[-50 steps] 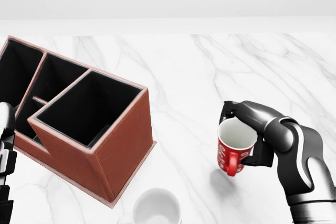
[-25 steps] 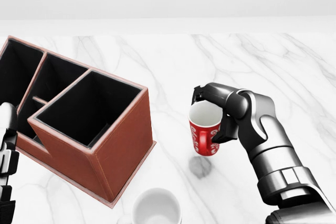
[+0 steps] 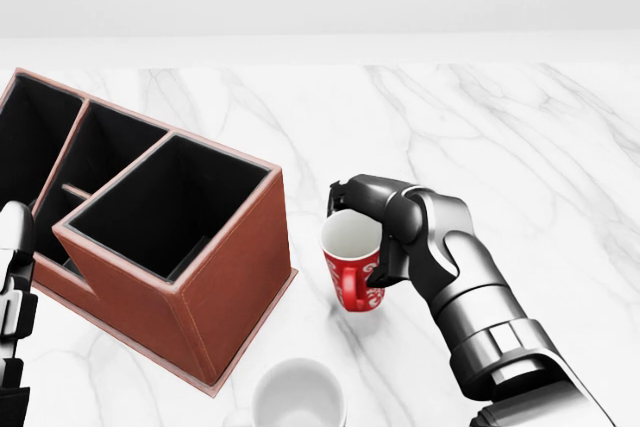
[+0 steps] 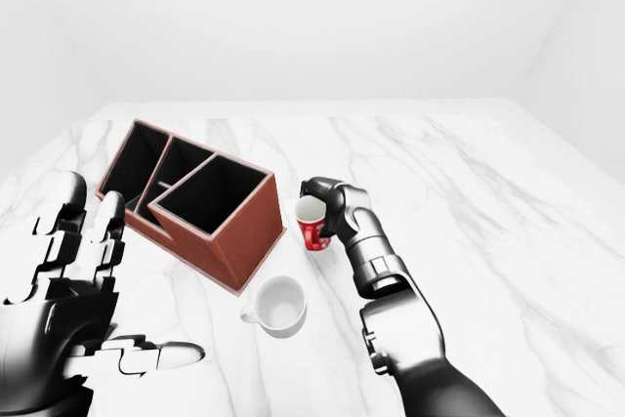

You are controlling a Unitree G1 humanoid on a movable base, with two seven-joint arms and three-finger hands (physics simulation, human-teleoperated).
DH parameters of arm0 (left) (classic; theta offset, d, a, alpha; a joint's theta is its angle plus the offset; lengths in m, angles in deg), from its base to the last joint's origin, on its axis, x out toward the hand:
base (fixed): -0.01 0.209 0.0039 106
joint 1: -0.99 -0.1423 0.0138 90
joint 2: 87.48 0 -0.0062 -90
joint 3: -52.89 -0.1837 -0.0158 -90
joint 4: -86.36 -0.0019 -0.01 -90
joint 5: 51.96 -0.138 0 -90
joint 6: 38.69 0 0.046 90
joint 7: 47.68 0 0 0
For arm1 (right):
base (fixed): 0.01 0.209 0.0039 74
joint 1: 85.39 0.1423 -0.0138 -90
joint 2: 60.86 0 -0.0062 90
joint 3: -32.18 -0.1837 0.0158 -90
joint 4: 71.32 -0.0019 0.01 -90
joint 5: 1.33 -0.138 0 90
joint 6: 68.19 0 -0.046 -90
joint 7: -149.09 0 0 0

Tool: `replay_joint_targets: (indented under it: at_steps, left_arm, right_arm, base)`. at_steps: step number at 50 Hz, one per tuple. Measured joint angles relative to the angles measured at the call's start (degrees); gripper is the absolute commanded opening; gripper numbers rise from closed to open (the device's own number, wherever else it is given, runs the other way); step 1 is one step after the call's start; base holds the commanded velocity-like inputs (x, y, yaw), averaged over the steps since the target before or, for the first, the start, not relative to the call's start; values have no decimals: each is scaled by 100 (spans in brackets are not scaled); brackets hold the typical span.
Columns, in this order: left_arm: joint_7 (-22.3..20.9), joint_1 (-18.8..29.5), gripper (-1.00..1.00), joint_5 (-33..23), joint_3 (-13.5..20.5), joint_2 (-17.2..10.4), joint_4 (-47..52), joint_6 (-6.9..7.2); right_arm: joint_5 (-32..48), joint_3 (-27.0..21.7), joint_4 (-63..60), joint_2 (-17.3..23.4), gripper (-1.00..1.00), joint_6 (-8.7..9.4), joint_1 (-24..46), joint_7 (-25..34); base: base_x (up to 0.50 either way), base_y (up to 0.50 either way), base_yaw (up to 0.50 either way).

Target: Pick up the red mug and place it to the right of the caddy.

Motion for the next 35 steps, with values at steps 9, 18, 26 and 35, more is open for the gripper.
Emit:
replay_joint_targets:
  at_steps: [9, 18, 26, 35]
  left_arm:
    - [21, -15, 100, 46, 23, -34, -1, 0]
    - [-17, 46, 100, 57, 64, -5, -3, 0]
    - [-46, 68, 100, 53, 87, 26, -3, 0]
    - [-38, 43, 100, 64, 84, 19, -1, 0]
  right_arm:
    - [53, 64, -174, -159, -100, 0, -126, 62]
    - [90, 88, -208, -255, -100, 0, -169, 67]
    - [65, 118, -170, -325, -100, 0, -187, 26]
    - [1, 131, -62, -368, -100, 0, -189, -46]
  base:
    - [0, 0, 0]
    - [0, 0, 0]
    - [0, 0, 0]
    - [0, 0, 0]
